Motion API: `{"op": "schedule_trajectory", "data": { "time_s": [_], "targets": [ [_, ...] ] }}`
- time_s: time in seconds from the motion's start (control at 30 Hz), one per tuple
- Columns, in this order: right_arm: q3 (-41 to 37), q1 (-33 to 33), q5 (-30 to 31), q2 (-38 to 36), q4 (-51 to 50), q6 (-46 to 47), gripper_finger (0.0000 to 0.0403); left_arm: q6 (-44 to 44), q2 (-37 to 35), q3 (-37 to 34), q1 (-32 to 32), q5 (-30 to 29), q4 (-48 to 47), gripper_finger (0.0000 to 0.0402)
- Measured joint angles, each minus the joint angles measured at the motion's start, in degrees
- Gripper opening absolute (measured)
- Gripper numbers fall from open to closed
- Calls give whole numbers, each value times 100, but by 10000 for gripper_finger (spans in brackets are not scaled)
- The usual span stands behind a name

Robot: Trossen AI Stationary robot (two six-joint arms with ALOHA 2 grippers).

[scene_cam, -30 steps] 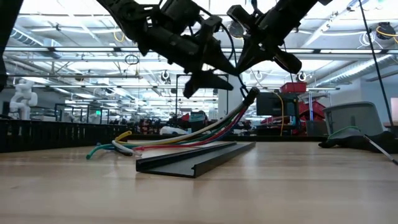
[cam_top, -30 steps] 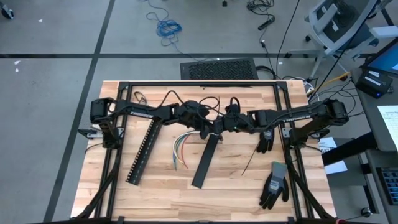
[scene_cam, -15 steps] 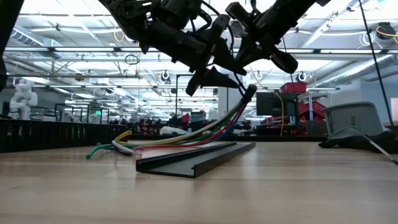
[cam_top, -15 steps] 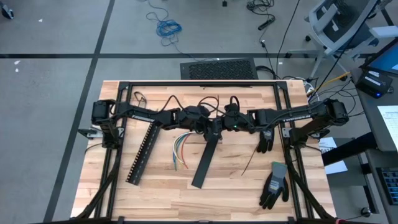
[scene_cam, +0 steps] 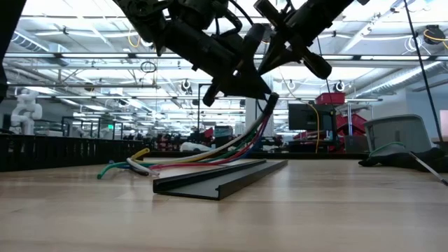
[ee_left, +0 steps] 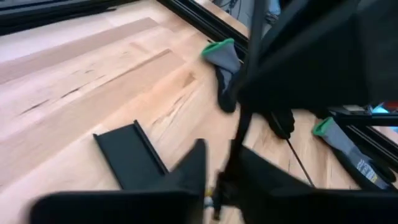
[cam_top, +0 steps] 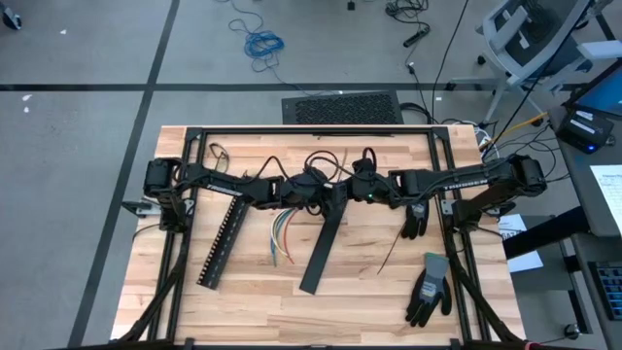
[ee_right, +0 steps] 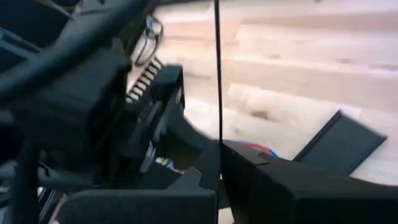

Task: Ziptie cables
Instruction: Wrap the black zip tie around the cables

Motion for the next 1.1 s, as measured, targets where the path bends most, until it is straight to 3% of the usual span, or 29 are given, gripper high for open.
{"op": "schedule_trajectory", "data": {
  "time_s": [0.07,0.83,1.1],
  "targets": [
    [-4,-57,34,-105,-22,-23,0,-39,0,4,-7,-30,-13,17],
    [-12,-491,247,-594,-175,-503,0,-47,323,4,-312,-317,-44,12],
    [-13,-491,323,-792,-515,-620,0,-633,868,7,-377,-111,529,10]
  ]
}}
